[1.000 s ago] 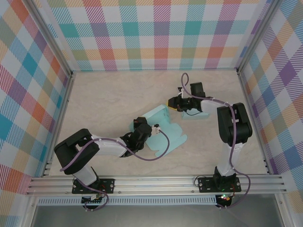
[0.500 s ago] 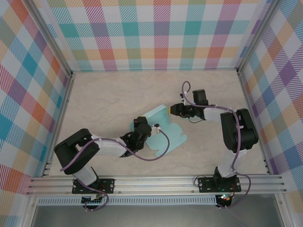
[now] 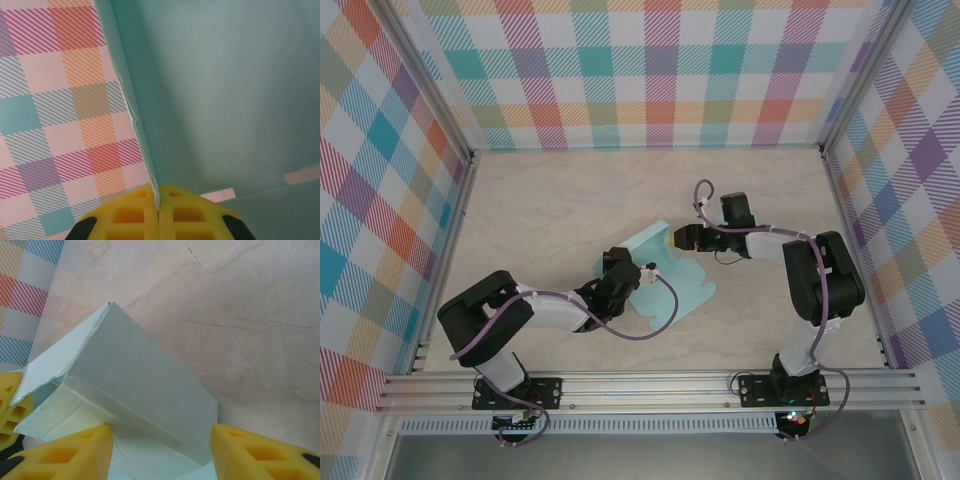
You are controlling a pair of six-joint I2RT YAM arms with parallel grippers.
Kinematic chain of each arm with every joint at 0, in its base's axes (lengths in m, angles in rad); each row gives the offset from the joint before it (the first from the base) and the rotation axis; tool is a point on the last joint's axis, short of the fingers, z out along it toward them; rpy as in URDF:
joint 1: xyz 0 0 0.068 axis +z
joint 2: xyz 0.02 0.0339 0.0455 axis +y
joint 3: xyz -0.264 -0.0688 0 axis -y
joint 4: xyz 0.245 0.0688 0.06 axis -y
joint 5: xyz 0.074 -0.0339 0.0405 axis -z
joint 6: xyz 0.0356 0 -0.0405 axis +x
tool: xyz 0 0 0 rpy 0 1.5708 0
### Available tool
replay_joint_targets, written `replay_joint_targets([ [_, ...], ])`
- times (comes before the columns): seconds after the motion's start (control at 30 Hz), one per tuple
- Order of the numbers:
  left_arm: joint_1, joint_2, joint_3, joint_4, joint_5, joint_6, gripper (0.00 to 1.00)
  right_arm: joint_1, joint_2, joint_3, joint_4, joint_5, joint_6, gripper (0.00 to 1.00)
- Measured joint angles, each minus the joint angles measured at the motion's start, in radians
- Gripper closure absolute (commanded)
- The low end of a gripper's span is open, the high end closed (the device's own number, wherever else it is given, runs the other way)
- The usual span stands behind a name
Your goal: Fold the paper box
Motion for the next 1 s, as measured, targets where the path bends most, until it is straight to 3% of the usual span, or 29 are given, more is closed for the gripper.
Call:
replay_joint_targets([
  [0.6, -0.002, 0.064, -0.002, 0.188, -0.014, 0.150, 1.00, 0.037, -0.010, -0.068, 0.135, 0.166, -0.093, 0.45],
  [1.0, -0.032, 0.078, -0.002, 0.198, -0.018, 0.182, 1.00, 0.043, 0.010, -0.105, 0.321, 0.156, -0.131, 0.44],
])
